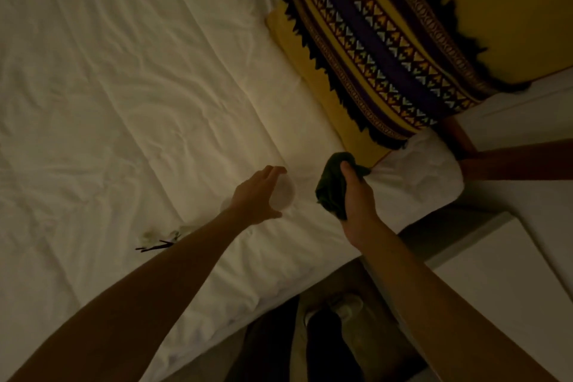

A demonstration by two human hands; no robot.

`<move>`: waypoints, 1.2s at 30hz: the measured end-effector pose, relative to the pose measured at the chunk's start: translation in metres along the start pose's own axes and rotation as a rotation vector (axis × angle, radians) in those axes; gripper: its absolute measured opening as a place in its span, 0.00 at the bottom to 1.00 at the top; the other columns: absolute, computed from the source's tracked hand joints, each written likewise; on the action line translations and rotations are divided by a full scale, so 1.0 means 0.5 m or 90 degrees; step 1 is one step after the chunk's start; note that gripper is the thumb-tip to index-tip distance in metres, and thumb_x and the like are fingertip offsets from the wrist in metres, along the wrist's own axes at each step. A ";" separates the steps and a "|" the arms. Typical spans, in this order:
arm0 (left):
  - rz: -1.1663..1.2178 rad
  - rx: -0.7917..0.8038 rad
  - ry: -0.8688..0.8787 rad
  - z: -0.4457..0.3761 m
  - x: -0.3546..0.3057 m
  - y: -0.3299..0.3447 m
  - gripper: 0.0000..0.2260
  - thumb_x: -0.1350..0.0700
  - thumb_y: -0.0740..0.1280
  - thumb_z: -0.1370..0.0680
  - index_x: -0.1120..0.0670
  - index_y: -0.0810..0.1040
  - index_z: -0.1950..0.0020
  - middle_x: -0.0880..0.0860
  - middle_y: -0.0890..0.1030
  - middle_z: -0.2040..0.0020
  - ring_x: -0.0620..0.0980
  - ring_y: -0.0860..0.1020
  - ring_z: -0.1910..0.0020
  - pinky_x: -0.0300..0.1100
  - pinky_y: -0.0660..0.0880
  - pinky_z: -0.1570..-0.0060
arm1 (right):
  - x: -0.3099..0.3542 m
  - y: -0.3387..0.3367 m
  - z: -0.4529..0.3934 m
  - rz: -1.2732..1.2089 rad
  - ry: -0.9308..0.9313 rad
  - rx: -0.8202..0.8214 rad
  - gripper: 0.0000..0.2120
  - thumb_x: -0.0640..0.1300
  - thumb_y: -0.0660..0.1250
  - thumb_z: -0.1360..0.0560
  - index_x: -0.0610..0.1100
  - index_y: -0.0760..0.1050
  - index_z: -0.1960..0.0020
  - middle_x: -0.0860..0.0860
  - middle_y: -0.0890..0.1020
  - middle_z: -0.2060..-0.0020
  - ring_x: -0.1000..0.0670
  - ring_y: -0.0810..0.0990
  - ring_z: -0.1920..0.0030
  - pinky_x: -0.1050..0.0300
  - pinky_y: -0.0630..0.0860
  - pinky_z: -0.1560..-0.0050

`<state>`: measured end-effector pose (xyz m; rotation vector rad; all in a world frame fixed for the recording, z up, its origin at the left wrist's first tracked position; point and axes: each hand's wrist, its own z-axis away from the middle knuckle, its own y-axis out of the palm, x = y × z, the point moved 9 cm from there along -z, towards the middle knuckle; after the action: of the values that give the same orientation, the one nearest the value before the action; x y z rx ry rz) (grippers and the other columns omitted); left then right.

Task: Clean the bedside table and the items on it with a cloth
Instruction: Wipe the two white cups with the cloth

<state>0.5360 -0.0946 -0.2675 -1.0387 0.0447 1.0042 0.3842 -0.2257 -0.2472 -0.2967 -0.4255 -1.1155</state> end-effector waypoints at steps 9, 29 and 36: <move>-0.157 0.015 -0.004 0.008 0.008 0.037 0.62 0.39 0.81 0.39 0.51 0.42 0.19 0.55 0.51 0.19 0.59 0.59 0.22 0.60 0.66 0.30 | -0.011 -0.005 0.025 -0.053 0.015 0.010 0.25 0.57 0.67 0.22 0.45 0.74 0.30 0.46 0.83 0.42 0.46 0.82 0.43 0.48 0.78 0.39; -0.035 -0.027 -0.297 0.156 0.025 -0.112 0.38 0.46 0.81 0.35 0.50 0.65 0.31 0.64 0.66 0.37 0.66 0.69 0.39 0.59 0.73 0.40 | 0.060 -0.144 0.192 -0.064 -0.104 0.002 0.20 0.54 0.68 0.22 0.49 0.76 0.32 0.50 0.83 0.45 0.46 0.82 0.42 0.43 0.76 0.34; 0.174 -0.163 -0.089 0.273 -0.278 -0.363 0.37 0.42 0.80 0.42 0.43 0.75 0.34 0.59 0.78 0.40 0.59 0.77 0.41 0.55 0.76 0.38 | 0.219 -0.164 0.404 -0.052 -0.264 0.142 0.14 0.56 0.62 0.19 0.54 0.79 0.37 0.49 0.85 0.43 0.48 0.83 0.43 0.47 0.79 0.40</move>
<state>0.5293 -0.1106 -0.0019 -1.2135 -0.0598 1.3542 0.3142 -0.2589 -0.0159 -0.3166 -0.9300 -1.0745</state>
